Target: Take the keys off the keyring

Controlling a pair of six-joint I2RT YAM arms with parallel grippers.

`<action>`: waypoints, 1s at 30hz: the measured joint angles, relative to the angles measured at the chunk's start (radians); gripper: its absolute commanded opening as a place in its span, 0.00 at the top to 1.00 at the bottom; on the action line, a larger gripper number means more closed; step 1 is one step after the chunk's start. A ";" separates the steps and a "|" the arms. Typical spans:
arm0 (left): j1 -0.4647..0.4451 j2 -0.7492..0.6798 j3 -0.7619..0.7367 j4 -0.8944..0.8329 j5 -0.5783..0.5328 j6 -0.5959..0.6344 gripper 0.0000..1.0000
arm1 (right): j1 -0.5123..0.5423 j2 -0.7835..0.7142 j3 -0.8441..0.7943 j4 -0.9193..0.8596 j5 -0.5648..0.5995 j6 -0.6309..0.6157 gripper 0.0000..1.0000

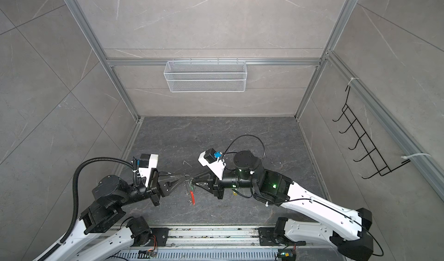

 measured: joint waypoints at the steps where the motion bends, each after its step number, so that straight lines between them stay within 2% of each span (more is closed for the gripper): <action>1: 0.000 0.000 -0.001 0.000 0.000 0.000 1.00 | 0.000 0.000 0.000 0.000 0.003 0.001 0.83; 4: 0.000 0.000 -0.005 0.001 0.000 0.000 1.00 | 0.002 0.000 0.001 0.000 0.003 0.000 0.88; 8: 0.000 0.000 -0.010 0.004 -0.005 -0.001 1.00 | 0.011 0.000 0.003 -0.003 0.002 -0.008 1.00; 30: 0.000 -0.008 -0.064 0.099 -0.056 -0.059 1.00 | 0.038 0.059 0.022 0.020 0.011 -0.017 1.00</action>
